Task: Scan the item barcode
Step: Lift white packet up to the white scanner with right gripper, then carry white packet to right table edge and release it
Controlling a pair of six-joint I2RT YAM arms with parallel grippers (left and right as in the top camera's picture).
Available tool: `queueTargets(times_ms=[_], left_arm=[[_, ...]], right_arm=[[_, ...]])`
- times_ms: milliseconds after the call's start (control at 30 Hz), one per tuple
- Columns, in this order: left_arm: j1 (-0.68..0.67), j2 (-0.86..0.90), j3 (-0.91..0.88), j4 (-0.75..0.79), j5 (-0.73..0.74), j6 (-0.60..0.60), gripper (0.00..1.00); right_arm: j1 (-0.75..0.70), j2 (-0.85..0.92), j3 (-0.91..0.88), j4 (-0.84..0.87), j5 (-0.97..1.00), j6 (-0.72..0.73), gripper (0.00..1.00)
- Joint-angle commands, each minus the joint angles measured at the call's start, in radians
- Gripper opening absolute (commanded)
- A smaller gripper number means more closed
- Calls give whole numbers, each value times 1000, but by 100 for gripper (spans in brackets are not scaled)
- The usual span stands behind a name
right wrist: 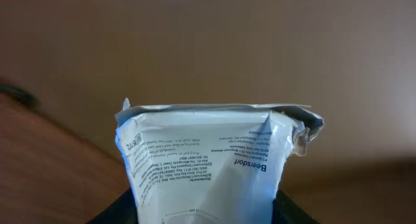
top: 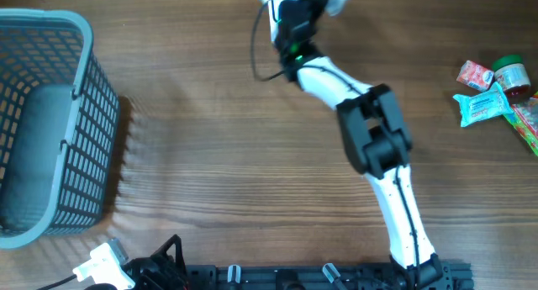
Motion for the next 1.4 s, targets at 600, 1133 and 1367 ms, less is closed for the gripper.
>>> queueTargets(times_ms=[600, 1133, 1367], left_arm=[[-5, -3, -4, -10, 8, -6, 100], [-5, -3, -4, -10, 8, -6, 100], [-5, -3, -4, -10, 8, -6, 100]], right_arm=[[-557, -42, 20, -1256, -425, 1842, 49], [-537, -828, 68, -1482, -779, 1790, 100], [-438, -1210, 68, -1627, -1160, 1494, 100]])
